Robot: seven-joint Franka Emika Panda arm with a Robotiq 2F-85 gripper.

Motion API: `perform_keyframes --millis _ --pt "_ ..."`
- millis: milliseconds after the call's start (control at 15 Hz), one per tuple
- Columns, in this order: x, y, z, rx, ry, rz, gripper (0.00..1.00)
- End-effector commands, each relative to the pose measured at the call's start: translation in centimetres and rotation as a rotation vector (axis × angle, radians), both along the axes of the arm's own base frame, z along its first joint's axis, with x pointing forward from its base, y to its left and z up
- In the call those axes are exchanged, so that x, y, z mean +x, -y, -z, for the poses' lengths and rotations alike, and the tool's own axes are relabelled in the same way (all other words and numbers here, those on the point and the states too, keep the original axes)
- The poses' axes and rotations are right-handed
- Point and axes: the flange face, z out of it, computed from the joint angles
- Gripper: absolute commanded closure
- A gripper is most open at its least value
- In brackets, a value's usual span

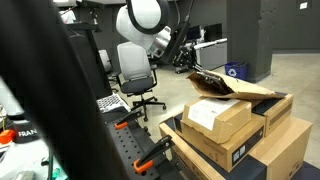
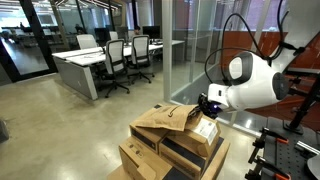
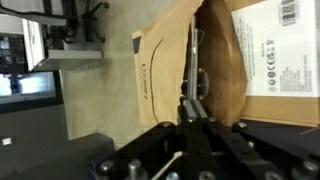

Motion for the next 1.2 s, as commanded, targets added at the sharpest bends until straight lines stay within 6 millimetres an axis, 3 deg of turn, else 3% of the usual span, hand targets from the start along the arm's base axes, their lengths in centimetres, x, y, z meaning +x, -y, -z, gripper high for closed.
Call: perform_keyframes --millis 0,67,333,400,600,667,933,1000,1067,1133 --pt "3.8 -1.8 1.5 0.007 0.023 -0.001 1.00" --pt "3.6 -1.9 1.3 0.011 0.039 0.004 1.00" --pt "6.3 -3.3 3.2 0.011 0.044 -0.002 1.00" --pt "4.3 -2.6 2.5 0.017 0.021 -0.036 1.00" --pt "4.5 -2.0 2.8 0.025 0.017 -0.028 1.00" --pt "2.1 -1.1 2.2 0.026 0.053 0.006 1.00" --pt "-2.9 1.8 1.9 0.037 0.057 0.040 1.00" --pt "-3.4 2.1 1.9 0.034 0.057 0.038 1.00" --pt "-2.0 1.2 2.1 0.025 0.052 0.033 1.00" --pt "-2.0 1.2 1.8 0.019 0.060 0.033 1.00"
